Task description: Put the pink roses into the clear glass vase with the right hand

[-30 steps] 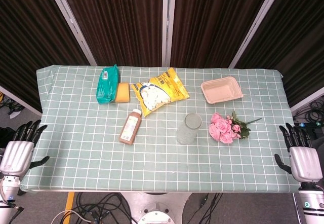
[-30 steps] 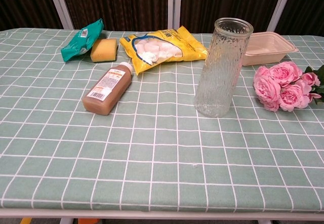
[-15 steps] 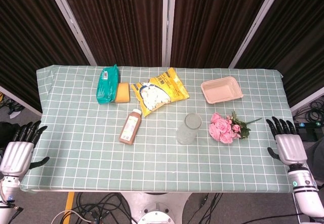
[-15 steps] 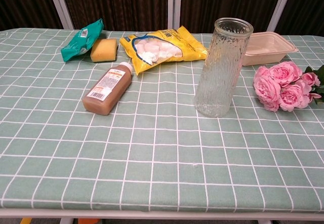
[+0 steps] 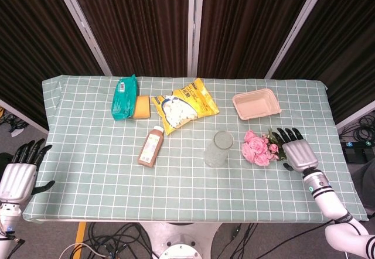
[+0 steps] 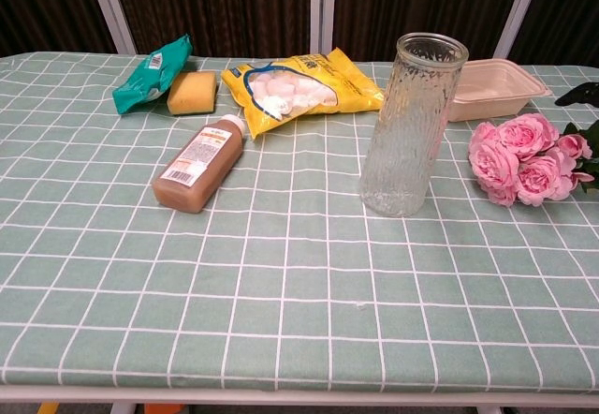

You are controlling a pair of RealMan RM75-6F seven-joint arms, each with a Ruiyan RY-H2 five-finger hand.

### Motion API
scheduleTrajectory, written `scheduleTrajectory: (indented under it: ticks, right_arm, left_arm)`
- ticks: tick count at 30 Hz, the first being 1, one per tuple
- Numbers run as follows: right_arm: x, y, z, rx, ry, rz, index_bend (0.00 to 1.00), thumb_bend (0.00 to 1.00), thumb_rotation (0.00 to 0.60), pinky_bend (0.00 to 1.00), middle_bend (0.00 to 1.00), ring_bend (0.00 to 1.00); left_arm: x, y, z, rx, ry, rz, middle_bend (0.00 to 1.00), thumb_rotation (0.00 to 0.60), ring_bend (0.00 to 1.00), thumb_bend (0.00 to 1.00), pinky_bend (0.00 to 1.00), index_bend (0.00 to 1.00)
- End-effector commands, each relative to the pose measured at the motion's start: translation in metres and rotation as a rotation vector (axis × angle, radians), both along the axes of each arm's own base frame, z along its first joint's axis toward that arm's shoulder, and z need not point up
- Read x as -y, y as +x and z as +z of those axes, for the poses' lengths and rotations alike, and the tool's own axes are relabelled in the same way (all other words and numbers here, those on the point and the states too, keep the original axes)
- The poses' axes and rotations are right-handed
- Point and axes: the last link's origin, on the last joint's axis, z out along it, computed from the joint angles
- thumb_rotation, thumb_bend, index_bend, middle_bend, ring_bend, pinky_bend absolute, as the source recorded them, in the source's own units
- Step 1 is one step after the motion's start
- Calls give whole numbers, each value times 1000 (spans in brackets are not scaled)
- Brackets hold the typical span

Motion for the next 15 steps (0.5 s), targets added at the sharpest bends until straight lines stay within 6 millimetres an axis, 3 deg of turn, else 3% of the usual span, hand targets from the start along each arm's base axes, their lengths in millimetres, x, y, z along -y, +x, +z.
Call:
scheduleTrajectory:
  ticks: [1, 15]
  right_arm:
    - [9, 2, -12, 44, 28, -13, 0, 101, 600, 0, 0, 0]
    - [32, 10, -45, 50, 84, 11, 0, 101, 600, 0, 0, 0]
  left_arm:
    - [0, 0, -1, 8, -5, 1, 28, 600, 0, 107, 102, 128]
    - [-1, -6, 2, -25, 37, -28, 28, 600, 0, 108, 102, 129]
